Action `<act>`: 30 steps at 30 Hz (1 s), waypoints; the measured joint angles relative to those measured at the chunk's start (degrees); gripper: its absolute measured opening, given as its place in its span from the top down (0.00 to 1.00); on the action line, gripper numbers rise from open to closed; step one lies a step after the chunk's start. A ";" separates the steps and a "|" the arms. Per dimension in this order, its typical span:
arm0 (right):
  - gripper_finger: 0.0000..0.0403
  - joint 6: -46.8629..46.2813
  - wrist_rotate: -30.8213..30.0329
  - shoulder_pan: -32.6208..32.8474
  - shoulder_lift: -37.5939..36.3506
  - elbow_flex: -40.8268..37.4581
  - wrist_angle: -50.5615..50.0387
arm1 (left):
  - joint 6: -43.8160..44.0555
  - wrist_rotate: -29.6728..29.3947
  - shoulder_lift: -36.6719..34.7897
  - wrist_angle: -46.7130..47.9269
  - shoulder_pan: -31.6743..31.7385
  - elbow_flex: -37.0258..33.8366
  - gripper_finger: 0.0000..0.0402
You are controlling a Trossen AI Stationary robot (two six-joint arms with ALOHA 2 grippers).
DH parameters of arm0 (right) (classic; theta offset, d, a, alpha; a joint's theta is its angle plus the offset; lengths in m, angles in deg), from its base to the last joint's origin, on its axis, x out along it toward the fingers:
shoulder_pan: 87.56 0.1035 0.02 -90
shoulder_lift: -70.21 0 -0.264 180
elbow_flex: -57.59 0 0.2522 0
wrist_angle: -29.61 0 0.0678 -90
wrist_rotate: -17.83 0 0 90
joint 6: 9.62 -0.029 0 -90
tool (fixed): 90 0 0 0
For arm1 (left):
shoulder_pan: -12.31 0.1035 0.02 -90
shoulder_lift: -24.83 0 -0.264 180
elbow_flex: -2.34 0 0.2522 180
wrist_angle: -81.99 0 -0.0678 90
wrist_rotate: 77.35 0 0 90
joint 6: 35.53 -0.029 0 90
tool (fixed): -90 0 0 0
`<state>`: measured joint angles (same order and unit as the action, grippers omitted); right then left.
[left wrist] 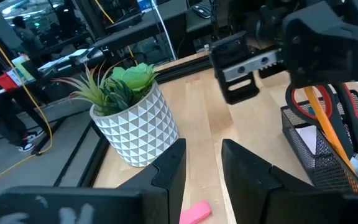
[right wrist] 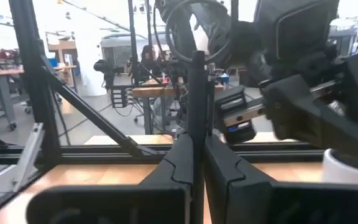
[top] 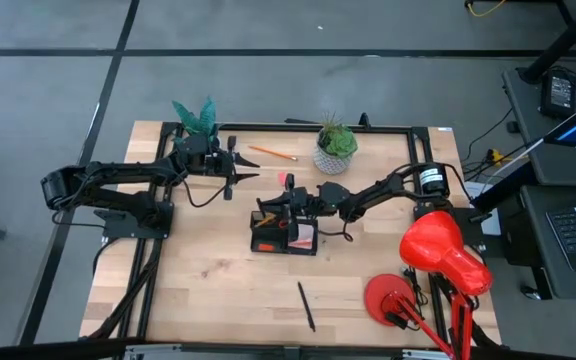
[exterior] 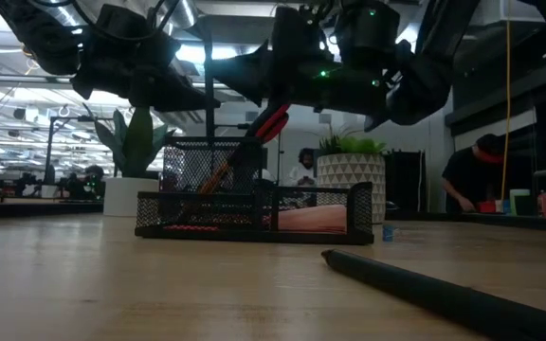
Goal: Pick and place office supplies into organizer
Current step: Put the top black pen into the desk organizer, then put the pink binder clip into the desk organizer
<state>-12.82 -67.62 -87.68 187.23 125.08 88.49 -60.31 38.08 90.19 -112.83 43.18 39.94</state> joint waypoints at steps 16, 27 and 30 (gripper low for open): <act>0.80 2.57 -0.14 0.00 -0.15 0.13 -2.53 | 2.99 0.02 0.00 0.04 0.00 0.00 0.76; 0.68 -1.39 0.15 -0.11 0.00 0.07 -0.60 | 2.56 0.02 0.00 0.65 0.00 0.00 0.76; 0.68 -4.88 1.09 -0.11 0.00 0.07 -1.36 | 1.94 0.01 0.00 1.87 0.00 0.00 0.76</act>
<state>-17.69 -66.53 -87.79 187.23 125.15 87.14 -58.36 38.08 90.19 -110.95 43.18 39.94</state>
